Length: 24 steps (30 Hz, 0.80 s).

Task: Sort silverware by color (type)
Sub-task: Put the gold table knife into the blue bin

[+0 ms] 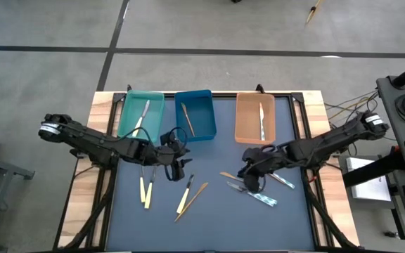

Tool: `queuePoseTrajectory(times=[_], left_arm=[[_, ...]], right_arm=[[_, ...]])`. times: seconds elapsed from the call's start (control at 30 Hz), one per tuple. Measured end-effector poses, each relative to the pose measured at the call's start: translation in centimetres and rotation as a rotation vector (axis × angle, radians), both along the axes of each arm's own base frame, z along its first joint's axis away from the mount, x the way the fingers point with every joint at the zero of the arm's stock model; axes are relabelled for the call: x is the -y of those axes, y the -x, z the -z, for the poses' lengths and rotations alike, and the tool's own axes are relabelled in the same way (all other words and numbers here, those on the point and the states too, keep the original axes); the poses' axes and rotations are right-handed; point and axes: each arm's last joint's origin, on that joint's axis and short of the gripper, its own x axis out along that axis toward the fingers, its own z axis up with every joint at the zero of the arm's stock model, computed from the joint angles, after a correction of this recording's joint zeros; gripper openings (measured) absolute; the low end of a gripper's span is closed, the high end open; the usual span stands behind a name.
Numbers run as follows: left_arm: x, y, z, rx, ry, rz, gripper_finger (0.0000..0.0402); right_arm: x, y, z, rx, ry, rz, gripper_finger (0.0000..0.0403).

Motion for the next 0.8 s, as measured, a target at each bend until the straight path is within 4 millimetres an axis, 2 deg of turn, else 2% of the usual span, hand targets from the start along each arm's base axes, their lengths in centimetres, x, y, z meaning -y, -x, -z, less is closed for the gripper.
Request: queuePoseTrajectory(times=[0.17,0.43,0.57,0.8], left_arm=[[-0.1,0.0,0.0,-0.003,-0.039,-0.010,0.0150],[-0.1,0.0,0.0,-0.009,-0.072,-0.010,0.0150],[-0.2,0.1,0.0,-0.014,-0.083,-0.003,0.0150],[-0.2,0.1,0.0,-0.022,-0.106,0.014,0.0150]], right_arm=[[-0.3,-0.5,0.8,-0.252,0.001,0.020,0.0054],[-0.5,-1.1,2.0,-0.659,0.130,0.020,0.0054],[-0.6,-1.5,2.9,-0.751,0.160,0.015,0.0054],[-0.7,-1.6,3.9,-0.800,0.162,-0.007,0.0054]])
